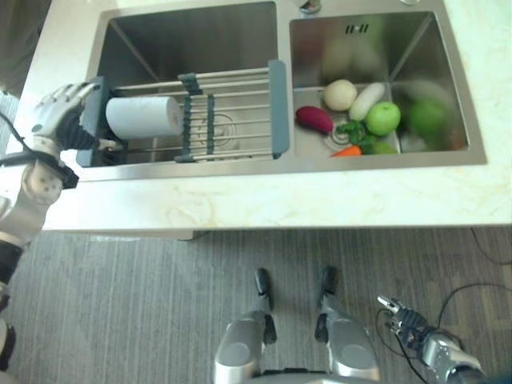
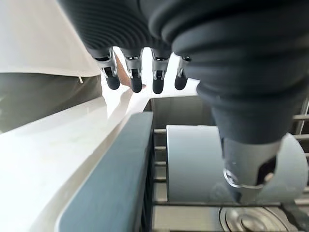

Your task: Place the dishes in the dishwasher.

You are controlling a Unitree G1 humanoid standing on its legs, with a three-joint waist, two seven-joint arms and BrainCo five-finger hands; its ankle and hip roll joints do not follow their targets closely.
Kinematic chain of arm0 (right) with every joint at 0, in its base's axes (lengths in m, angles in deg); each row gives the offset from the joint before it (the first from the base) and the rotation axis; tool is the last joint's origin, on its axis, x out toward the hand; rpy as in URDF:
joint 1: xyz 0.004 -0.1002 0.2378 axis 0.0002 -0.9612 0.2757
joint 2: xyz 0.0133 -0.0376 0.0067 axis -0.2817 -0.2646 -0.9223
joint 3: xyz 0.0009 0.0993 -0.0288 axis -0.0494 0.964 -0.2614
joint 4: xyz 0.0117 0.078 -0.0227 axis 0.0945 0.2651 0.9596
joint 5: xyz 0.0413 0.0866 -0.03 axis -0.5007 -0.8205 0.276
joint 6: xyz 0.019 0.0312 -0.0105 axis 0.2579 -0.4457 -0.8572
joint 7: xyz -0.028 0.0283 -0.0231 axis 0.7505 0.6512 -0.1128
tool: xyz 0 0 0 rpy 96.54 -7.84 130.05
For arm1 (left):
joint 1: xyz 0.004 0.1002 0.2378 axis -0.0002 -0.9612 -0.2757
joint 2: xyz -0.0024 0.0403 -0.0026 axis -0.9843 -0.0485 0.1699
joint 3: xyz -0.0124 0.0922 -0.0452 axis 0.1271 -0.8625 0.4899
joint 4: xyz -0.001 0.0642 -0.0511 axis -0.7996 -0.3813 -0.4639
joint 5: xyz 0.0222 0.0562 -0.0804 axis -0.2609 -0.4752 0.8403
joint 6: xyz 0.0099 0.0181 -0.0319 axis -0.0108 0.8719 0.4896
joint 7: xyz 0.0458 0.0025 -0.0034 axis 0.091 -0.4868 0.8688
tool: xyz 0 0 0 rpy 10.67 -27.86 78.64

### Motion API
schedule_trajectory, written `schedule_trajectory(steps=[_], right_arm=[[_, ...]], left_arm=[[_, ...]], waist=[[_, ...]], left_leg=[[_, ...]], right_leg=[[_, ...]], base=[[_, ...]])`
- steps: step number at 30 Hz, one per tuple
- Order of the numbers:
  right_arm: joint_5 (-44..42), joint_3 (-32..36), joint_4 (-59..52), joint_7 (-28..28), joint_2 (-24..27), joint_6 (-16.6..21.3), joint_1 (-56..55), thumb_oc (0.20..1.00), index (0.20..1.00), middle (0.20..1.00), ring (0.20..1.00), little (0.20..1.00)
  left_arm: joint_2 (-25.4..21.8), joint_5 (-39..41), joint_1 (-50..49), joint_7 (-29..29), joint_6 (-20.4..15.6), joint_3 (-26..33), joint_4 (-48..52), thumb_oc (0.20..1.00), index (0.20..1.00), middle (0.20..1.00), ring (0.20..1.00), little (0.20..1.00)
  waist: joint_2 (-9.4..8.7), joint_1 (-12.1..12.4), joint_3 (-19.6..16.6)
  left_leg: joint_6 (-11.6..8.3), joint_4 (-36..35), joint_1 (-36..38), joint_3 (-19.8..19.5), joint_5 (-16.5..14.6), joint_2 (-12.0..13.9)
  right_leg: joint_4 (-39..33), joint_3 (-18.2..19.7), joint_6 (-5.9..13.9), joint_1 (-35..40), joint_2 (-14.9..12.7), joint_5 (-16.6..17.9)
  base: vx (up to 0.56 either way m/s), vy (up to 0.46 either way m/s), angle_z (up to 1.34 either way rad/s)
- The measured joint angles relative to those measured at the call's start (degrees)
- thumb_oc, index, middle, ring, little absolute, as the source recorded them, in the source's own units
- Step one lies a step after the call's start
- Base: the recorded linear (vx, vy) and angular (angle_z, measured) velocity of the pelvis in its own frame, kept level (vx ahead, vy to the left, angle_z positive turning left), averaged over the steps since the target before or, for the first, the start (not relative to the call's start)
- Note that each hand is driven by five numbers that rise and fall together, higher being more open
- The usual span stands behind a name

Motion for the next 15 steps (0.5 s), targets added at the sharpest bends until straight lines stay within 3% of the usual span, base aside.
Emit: schedule_trajectory(steps=[15], right_arm=[[0.0, 0.0, 0.4, 0.5, 0.1, 0.1, 0.2, 1.0, 1.0, 1.0, 1.0, 1.0]], left_arm=[[0.0, -1.6, 3.5, -0.5, -0.7, -2.7, 0.7, 1.0, 1.0, 1.0, 1.0, 1.0]], waist=[[-0.01, -0.2, 0.0]], left_leg=[[-0.02, 0.0, -1.2, 1.6, 0.0, 0.1]], right_leg=[[0.0, 1.0, -0.03, -2.0, 0.0, 0.3]], base=[[0.0, 0.005, -0.04]])
